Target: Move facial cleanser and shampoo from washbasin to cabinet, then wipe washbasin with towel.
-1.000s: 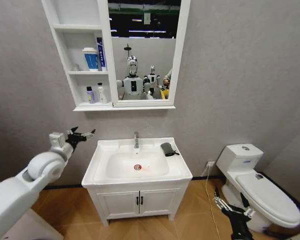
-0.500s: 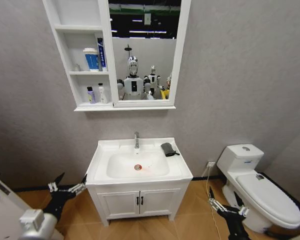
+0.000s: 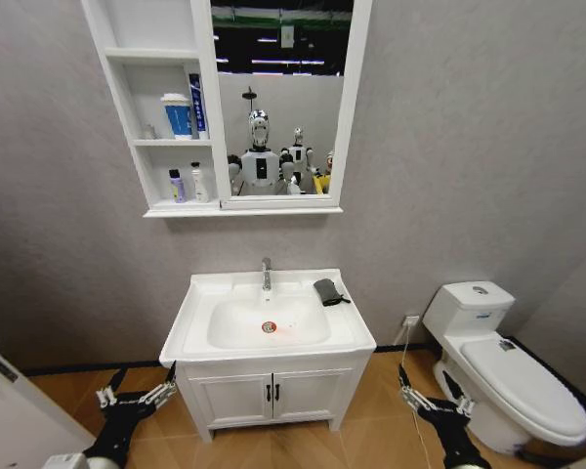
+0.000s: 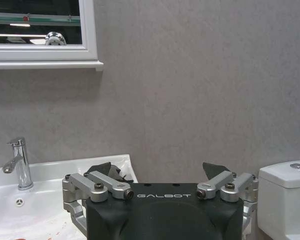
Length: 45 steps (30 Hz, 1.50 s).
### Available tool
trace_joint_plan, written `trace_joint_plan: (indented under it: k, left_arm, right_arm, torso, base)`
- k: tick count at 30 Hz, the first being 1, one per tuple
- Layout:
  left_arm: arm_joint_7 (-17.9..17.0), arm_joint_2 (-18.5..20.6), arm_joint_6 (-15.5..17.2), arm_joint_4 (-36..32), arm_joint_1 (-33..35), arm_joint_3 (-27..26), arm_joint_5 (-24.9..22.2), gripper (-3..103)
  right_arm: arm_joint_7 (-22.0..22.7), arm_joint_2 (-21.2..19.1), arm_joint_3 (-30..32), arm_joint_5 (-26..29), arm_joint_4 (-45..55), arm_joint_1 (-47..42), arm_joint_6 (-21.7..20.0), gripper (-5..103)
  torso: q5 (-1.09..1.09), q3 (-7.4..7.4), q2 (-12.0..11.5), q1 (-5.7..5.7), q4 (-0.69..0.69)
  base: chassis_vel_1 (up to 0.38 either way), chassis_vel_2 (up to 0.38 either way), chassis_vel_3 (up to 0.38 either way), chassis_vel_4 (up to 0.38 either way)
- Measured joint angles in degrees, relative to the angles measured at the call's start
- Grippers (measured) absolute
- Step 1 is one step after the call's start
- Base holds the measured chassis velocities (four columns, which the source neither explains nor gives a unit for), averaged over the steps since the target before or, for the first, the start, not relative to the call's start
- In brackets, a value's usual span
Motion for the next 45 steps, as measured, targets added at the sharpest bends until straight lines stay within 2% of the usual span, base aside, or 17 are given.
trace_joint_plan:
  k: [2,3,6,9,10,14,31,45]
  left_arm:
    - [0.0,0.05,0.0,0.04,-0.05,0.02,-0.04,100]
    - [-0.01,0.13,0.0,0.11,-0.14,0.05,-0.12,100]
    - [-0.02,0.25,0.02,0.18,-0.25,0.09,-0.21,100]
    - [-0.03,0.32,0.05,0.23,-0.33,0.12,-0.27,100]
    - [-0.05,0.35,0.07,0.26,-0.37,0.13,-0.31,100]
    - [-0.1,0.43,0.1,0.29,-0.44,0.16,-0.37,100]
    - [-0.21,0.54,0.16,0.37,-0.55,0.21,-0.47,100]
    - [-0.28,0.58,0.19,0.4,-0.57,0.24,-0.52,100]
  right_arm:
    - [0.28,0.43,0.22,-0.17,0.62,0.48,-1.04,100]
    - [0.28,2.05,0.62,-0.53,2.17,-0.33,-1.97,100]
    - [0.16,3.44,1.22,-2.44,2.92,-2.01,-2.1,100]
    - [-0.03,2.09,1.84,-3.24,2.12,-0.54,-2.91,100]
    - [1.46,0.61,1.52,-1.43,1.72,1.66,-4.45,100]
    - [2.7,-0.98,0.89,0.0,1.21,5.47,-5.03,100]
    - [3.69,-1.02,-0.99,0.73,-2.19,9.77,-5.24,100]
    - [3.33,-1.44,-1.32,1.56,-2.72,11.05,-5.1,100]
  torso:
    - [0.01,0.0,0.0,0.0,0.02]
    - [0.01,0.0,0.0,0.01,0.03]
    - [-0.02,0.0,0.0,0.01,-0.03]
    - [0.0,0.0,0.0,0.01,-0.01]
    - [0.0,0.0,0.0,0.01,0.01]
    - [0.0,0.01,-0.01,0.01,0.03]
    - [0.0,0.0,0.0,-0.01,0.01]
    - [0.02,0.0,0.0,0.0,0.01]
  base:
    - [0.0,0.0,0.0,0.0]
    - [0.0,0.0,0.0,0.0]
    - [0.0,0.0,0.0,0.0]
    - [0.0,0.0,0.0,0.0]
    - [0.0,0.0,0.0,0.0]
    - [0.0,0.0,0.0,0.0]
    - [-0.015,0.011,0.015,-0.019]
    - [-0.176,0.185,0.198,-0.195]
